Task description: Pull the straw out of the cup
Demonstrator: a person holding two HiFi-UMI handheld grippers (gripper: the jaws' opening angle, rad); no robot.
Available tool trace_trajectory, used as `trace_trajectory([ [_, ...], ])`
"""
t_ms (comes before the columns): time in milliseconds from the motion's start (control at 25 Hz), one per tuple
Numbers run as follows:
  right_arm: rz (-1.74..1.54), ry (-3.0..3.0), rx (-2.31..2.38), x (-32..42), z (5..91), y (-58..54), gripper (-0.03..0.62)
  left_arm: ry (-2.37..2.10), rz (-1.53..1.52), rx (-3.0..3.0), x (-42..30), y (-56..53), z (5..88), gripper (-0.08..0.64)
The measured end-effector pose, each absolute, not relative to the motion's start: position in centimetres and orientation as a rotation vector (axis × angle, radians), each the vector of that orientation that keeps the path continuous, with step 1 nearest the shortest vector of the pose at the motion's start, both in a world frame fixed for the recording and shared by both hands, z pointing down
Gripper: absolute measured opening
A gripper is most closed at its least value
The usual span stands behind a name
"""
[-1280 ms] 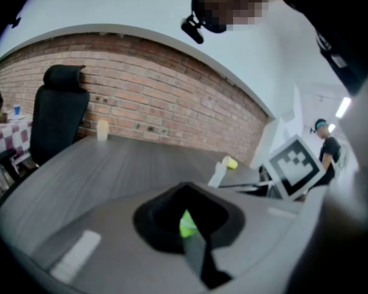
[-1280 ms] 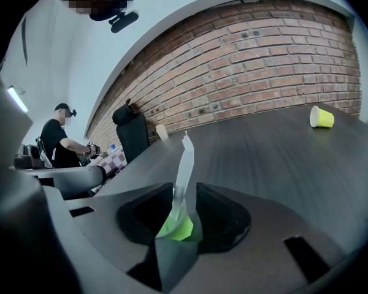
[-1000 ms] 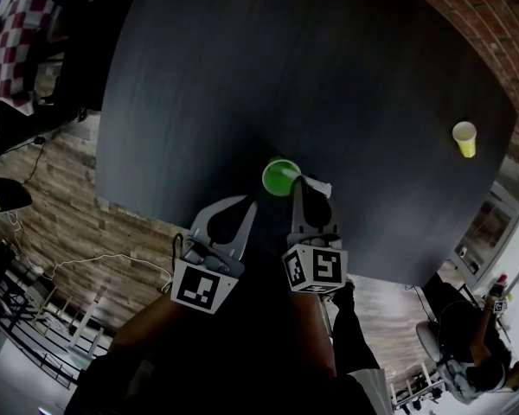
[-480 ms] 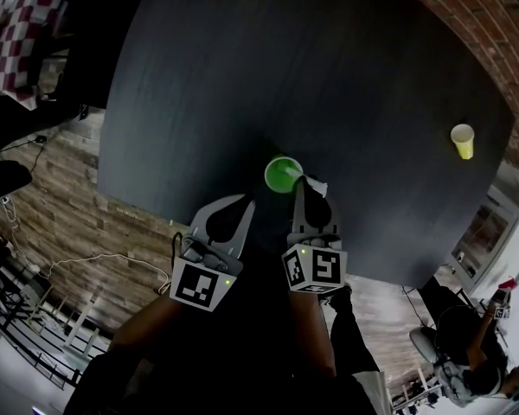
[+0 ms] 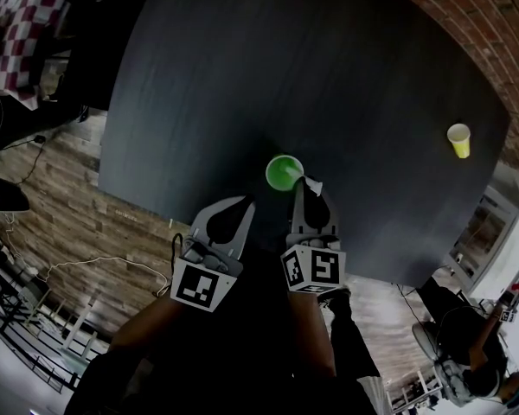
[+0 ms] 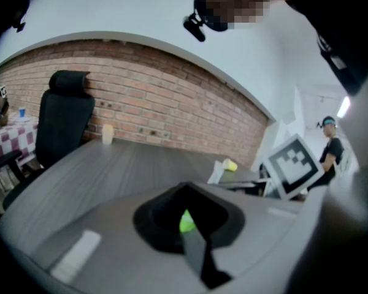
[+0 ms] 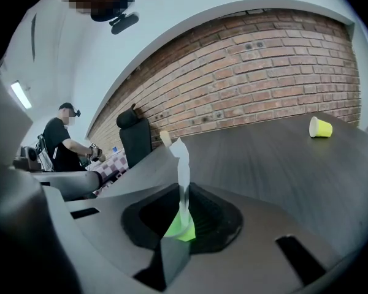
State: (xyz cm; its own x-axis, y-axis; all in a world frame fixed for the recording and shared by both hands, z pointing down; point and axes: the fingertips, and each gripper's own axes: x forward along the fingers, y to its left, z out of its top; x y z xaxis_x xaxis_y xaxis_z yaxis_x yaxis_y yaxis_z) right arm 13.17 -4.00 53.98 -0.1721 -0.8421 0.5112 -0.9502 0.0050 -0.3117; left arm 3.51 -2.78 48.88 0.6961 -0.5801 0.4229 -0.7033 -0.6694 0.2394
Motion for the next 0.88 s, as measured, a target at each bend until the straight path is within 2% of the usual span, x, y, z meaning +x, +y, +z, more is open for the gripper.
trace_trajectory([
  [880,0.862,-2.090,1.917,12.4,52.7,-3.4,0.043,-1.040,0.357,2.520,2.5,-3.1,47.3,0.005],
])
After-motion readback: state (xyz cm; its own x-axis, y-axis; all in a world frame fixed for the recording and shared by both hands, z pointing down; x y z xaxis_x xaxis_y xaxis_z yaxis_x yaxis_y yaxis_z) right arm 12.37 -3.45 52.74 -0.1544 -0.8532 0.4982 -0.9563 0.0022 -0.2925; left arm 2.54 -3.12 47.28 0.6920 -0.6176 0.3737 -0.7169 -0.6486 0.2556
